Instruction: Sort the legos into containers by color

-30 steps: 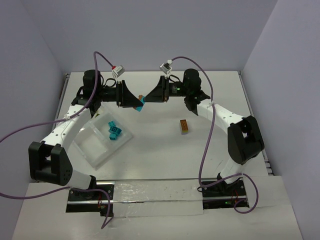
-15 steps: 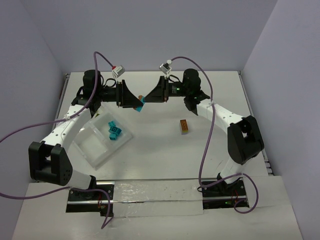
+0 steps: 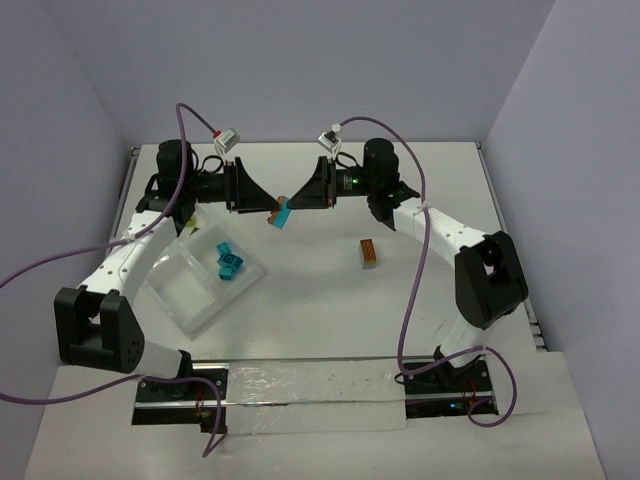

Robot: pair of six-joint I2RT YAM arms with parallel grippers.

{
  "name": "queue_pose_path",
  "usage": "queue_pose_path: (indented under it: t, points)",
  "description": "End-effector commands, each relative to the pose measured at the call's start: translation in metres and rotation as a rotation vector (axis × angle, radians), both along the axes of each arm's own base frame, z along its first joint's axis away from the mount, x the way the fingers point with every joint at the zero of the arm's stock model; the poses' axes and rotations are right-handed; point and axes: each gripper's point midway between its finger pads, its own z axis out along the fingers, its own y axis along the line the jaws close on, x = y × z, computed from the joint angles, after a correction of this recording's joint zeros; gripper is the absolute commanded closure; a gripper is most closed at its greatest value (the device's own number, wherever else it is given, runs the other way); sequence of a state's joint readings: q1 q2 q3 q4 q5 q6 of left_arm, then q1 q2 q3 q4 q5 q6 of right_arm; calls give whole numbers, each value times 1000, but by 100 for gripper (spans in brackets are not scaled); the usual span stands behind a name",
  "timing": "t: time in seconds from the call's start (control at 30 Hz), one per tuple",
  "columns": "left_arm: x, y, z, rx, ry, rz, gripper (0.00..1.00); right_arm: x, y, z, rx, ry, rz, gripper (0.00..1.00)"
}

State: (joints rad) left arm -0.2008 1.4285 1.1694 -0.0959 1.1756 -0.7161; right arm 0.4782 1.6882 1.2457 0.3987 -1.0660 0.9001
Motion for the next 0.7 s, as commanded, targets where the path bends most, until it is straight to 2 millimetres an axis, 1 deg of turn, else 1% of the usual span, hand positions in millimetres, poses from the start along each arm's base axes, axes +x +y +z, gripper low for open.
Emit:
queue_pose_path:
  t: [0.0, 0.17, 0.37, 0.43, 0.53, 0.67]
  points:
    - [-9, 1, 17, -32, -76, -30, 40, -3, 1, 30, 37, -94, 2, 100]
    - [-10, 2, 11, -26, -66, -38, 34, -3, 1, 34, 53, -97, 8, 100]
    - [-10, 1, 8, -30, -58, -42, 34, -5, 1, 41, 63, -106, 18, 100]
    - [-10, 1, 7, -31, -56, -44, 35, -6, 1, 43, 69, -111, 18, 100]
    - [-10, 1, 6, -30, -50, -48, 40, -6, 1, 43, 74, -110, 19, 100]
    - [-12, 0, 1, -33, -28, -54, 42, -7, 2, 45, 79, -110, 24, 100]
